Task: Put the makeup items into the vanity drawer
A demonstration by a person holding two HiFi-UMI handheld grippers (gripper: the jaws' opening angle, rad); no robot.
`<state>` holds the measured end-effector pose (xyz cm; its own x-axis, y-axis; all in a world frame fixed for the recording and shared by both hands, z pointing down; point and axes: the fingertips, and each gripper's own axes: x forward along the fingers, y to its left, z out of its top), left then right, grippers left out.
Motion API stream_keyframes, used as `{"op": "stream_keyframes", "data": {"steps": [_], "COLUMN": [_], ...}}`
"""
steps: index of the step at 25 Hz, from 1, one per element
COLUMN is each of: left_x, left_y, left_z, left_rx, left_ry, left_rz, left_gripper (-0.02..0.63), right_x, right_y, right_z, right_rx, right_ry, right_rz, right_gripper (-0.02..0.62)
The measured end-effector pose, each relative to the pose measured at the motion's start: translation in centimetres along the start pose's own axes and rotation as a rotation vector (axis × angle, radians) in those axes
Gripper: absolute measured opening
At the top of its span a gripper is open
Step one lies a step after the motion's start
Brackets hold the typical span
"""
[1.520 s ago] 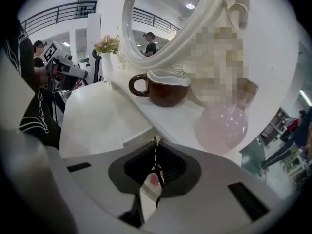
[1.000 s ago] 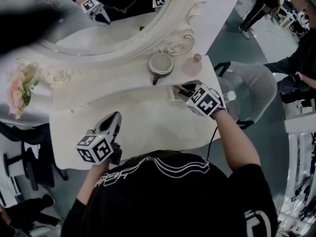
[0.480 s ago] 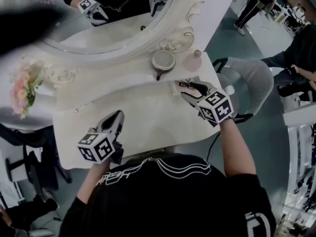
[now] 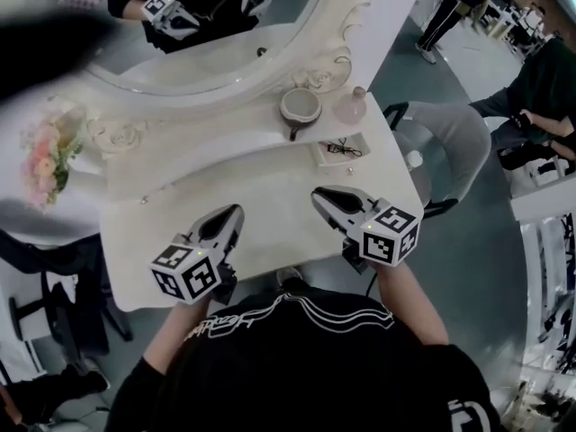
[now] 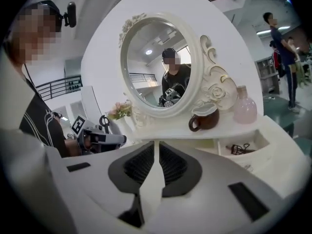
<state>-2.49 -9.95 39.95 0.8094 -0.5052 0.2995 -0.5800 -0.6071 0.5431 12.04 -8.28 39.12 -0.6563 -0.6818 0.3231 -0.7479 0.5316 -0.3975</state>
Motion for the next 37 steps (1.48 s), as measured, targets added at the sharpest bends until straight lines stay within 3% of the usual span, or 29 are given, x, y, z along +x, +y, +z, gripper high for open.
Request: {"op": "stream_keyframes", "data": {"steps": [5, 10, 22, 37], "left_x": [-0.2, -1.1, -2.2, -1.1], "left_y": [-2.2, -3.8, -4.9, -5.3], "left_z": [-0.6, -0.3, -0.8, -1.7], "left_rx": [0.040, 0.106, 0.104, 0.126], "left_ry": [0.008, -0.002, -0.004, 0.027], "left_rz": [-0.083, -0.121, -0.137, -0.114], "left_gripper": [0.028, 0.028, 0.028, 0.028], "right_x": [-0.6, -1.0, -1.5, -2.8], "right_y": [2.7, 5.5, 7.0, 5.4], "right_z": [-0.5, 0.3, -0.2, -1.2], "right_rx": [0.020, -0.050, -0.075, -0.056], "right_ry": [-0.048, -0.090, -0.099, -0.095], "right_rz": [0.040, 0.073, 0.085, 0.070], "right_gripper": [0.028, 0.026, 0.026, 0.026]}}
